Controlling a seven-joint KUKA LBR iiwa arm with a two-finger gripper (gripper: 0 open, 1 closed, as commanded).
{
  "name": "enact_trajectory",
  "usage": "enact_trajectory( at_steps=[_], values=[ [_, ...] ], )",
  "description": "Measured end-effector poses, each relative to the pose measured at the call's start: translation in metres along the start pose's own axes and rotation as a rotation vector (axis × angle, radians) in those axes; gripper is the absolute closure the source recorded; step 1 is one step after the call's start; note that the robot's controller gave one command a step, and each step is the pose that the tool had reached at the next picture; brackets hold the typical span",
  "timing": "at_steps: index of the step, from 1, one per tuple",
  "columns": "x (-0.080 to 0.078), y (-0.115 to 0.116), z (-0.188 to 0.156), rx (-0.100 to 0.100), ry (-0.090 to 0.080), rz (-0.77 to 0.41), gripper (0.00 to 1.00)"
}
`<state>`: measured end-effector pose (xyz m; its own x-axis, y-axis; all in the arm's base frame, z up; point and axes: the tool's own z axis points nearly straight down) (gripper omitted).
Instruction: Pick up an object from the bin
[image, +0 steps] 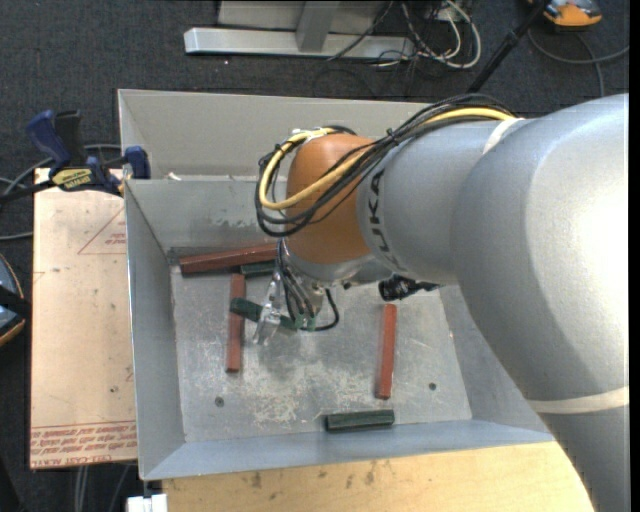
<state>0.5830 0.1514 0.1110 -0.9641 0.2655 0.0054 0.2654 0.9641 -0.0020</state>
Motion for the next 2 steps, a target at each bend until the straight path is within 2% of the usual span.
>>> enact_trajectory(
  at_steps=[2],
  values=[
    [-0.003, 0.003, -0.04, -0.005, -0.009, 0.002, 1.0]
  ],
)
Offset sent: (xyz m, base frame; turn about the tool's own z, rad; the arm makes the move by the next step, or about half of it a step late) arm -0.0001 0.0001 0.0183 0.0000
